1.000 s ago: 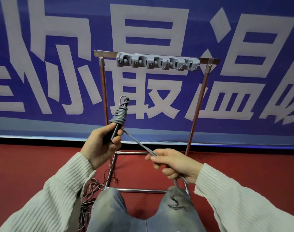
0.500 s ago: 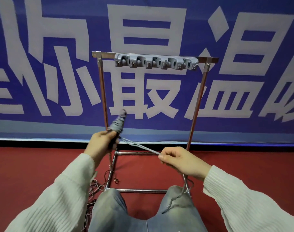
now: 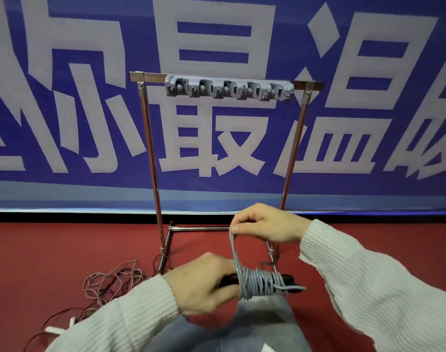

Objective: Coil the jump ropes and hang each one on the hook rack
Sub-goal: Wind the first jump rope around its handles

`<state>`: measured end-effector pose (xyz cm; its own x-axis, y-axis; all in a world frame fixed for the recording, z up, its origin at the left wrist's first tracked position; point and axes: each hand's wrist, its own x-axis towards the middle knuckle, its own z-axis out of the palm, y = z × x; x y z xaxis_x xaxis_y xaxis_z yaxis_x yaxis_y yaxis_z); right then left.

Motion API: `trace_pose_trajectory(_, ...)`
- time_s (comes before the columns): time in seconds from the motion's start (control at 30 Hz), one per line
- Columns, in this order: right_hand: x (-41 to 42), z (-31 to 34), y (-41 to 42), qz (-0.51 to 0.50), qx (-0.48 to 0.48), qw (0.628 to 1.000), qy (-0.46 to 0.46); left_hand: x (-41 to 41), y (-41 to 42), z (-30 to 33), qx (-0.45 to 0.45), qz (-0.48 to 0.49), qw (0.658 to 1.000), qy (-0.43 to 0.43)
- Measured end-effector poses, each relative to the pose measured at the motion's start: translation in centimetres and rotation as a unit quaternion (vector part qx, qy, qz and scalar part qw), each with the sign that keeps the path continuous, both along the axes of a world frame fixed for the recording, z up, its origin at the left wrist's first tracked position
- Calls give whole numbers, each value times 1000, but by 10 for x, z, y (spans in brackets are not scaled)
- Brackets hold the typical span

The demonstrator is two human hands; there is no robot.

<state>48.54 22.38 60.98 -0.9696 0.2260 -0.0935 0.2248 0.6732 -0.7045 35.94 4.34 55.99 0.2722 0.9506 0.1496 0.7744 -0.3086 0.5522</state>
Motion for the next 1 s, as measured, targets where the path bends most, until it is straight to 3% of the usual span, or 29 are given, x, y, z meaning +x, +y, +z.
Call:
trace_pose_trajectory(0.13, 16, -21, -6, -13, -142, 990, 10, -9, -18, 27, -2, 81, 955, -284)
trace_pose_trajectory(0.27, 19, -37, -35, -68, -258, 963, -20, -24, -9, 32, 11, 203, 903, -379)
trace_pose_trajectory(0.37, 17, -44, -42, -76, -330, 941, 15, -33, 1, 32, -14, 262, 825, -501)
trace_pose_trajectory(0.47, 18, -47, -34, -117, -442, 887, 61, -38, 5, 37, -23, 228, 734, -639)
trace_pose_trajectory(0.63, 17, -54, -22, -152, -506, 845, 83, -50, 8, 50, -14, 176, 638, -750)
trace_pose_trajectory(0.77, 15, -61, -15, -171, -571, 797, 100, -65, 8, 50, 7, 203, 638, -743)
trace_pose_trajectory(0.87, 15, -62, -15, -175, -494, 848, 84, -70, 8, 44, 13, 224, 643, -733)
trace_pose_trajectory(1.0, 24, -59, -14, -160, -340, 925, 57, -86, 2, 47, 27, 223, 605, -764)
